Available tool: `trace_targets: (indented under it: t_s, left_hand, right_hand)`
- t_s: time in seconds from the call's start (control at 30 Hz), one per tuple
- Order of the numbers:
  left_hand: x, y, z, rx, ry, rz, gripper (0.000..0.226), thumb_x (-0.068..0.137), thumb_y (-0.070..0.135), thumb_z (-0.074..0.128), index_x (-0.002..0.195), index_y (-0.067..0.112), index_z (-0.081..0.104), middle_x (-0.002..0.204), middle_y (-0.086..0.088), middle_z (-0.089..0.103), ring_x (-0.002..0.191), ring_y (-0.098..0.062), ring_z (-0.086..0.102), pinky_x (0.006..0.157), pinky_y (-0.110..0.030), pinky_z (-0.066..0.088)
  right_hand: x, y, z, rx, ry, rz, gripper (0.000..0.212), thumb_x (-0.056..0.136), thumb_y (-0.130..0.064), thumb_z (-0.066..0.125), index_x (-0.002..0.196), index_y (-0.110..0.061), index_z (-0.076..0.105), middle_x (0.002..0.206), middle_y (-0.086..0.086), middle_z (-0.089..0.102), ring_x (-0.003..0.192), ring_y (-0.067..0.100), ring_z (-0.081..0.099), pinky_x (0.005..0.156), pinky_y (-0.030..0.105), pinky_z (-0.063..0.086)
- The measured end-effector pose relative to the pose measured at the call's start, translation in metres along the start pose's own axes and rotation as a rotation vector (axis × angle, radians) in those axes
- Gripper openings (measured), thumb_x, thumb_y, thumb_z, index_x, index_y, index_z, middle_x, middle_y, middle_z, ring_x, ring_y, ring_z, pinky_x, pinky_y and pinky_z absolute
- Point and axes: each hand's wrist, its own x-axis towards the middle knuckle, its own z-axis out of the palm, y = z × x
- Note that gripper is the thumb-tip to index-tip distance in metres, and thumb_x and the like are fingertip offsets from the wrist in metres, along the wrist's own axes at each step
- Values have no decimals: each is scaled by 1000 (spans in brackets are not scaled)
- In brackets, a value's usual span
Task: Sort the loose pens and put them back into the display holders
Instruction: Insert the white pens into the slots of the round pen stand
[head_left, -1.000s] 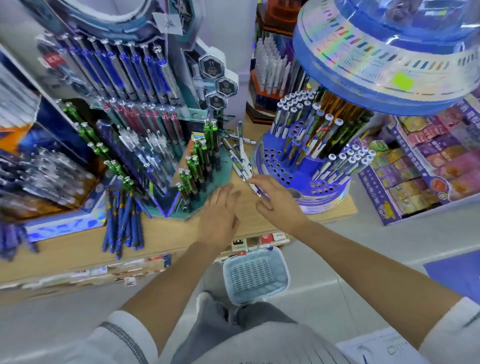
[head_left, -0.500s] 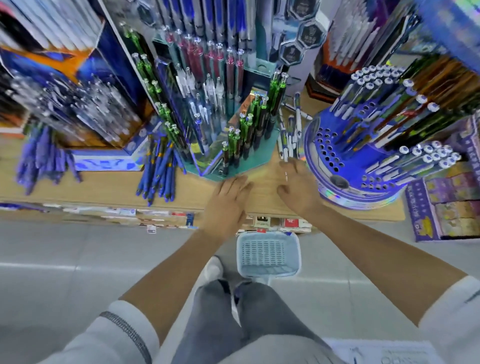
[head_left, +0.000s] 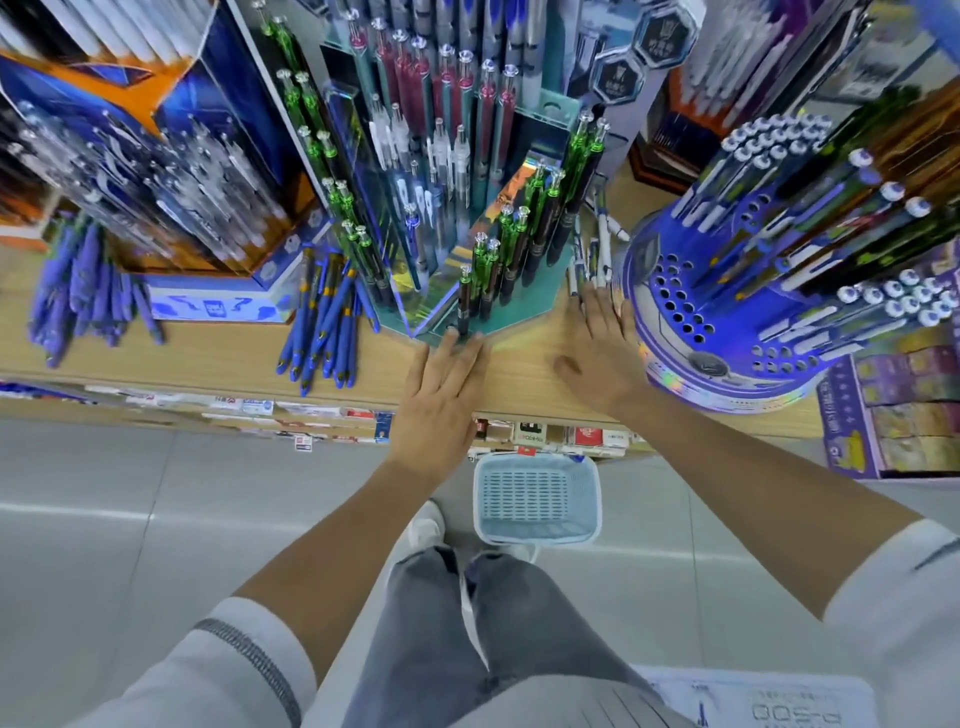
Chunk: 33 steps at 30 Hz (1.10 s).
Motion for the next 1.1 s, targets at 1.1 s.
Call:
trace_targets:
  t_s: [1.1]
  left_hand:
    - [2, 8, 1, -44, 37, -30, 78, 77, 25, 59, 148, 7, 32, 152, -12, 32, 145, -35, 16, 118, -48, 16]
  right_hand:
    - [9, -8, -1, 147, 50, -30, 83, 96, -35, 49, 153, -4, -2, 161, 16, -8, 149, 27, -9, 121, 44, -2]
